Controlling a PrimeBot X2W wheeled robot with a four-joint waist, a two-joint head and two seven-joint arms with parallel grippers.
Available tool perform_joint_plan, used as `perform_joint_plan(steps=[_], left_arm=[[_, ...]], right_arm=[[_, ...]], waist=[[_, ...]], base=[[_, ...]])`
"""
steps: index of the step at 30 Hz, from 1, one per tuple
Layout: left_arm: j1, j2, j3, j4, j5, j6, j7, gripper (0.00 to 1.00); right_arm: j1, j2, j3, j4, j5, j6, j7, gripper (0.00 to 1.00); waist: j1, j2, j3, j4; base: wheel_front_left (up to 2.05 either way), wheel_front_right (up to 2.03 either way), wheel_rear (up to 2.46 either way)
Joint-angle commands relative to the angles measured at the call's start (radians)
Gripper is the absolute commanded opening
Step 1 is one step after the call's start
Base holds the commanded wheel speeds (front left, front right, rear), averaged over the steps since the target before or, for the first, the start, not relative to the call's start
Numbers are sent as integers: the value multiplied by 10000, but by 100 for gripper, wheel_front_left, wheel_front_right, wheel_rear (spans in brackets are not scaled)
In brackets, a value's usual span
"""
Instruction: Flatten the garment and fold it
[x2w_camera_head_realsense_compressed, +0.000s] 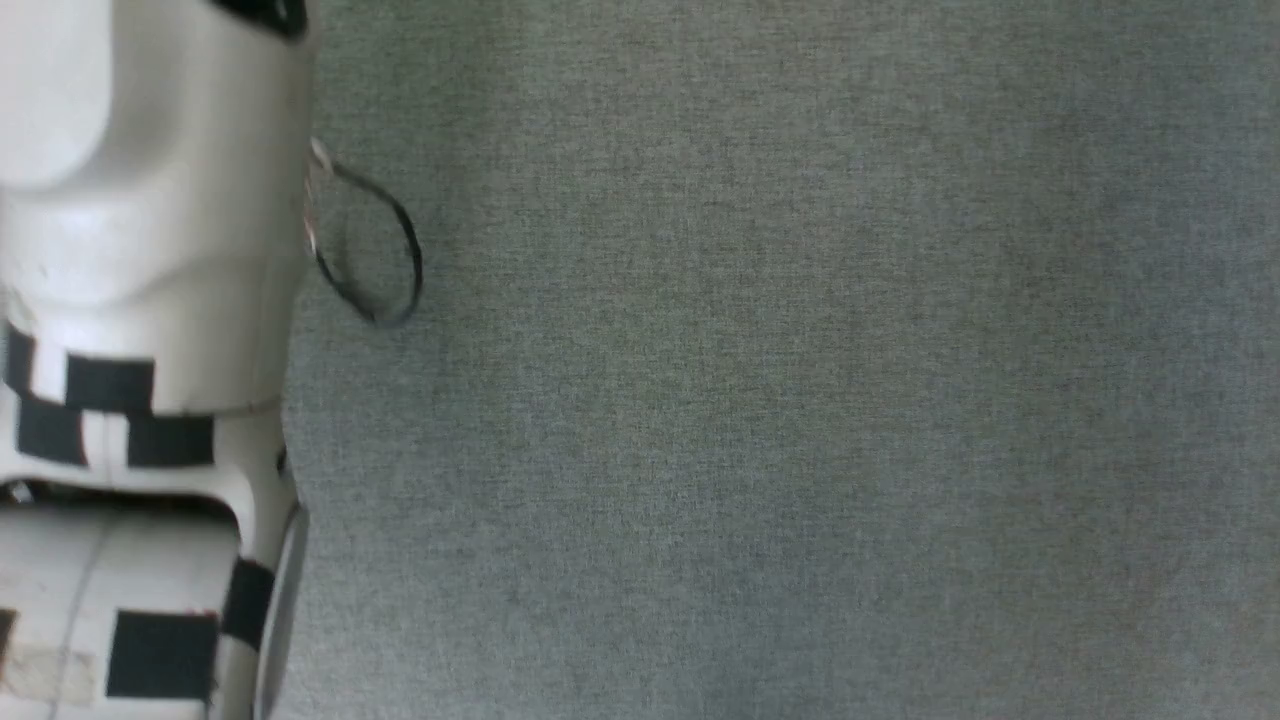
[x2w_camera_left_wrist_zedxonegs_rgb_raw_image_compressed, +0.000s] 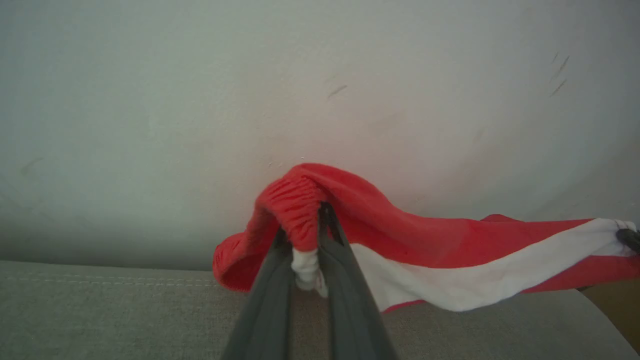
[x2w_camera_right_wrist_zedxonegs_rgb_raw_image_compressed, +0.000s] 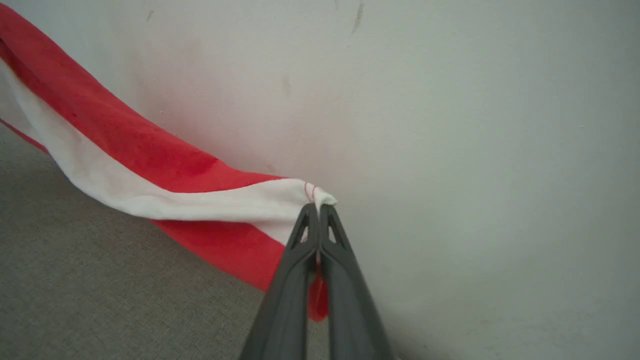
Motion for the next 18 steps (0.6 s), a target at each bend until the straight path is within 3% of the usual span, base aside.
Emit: perform_joint_plan(steps=[1,5,9,18], left_arm=[[305,7,73,-147,-220,-15,135,0],[1482,-106,255,-959,-779,184,733,0],[3232,-187,217,-2149,-1241,451,1520,0],[7706,-284,-8,-4819,-1809,1546,2741,0]], right_arm=[[356,-271,52,-370,277,-21,-70,0],[1759,-988,20,-1773,1048,-21,123,0],[3614,-1283,-583,-3115,1621,-21,489,0],[7941,-448,-2492,-5090,1701,-21,1181,0]], waist=[[-3,0,-144,70],[-3,0,-501,167],[-3,0,-1050,180],[-3,0,-2235,234]], base=[[0,0,0],[0,0,0],[0,0,0],[0,0,0]])
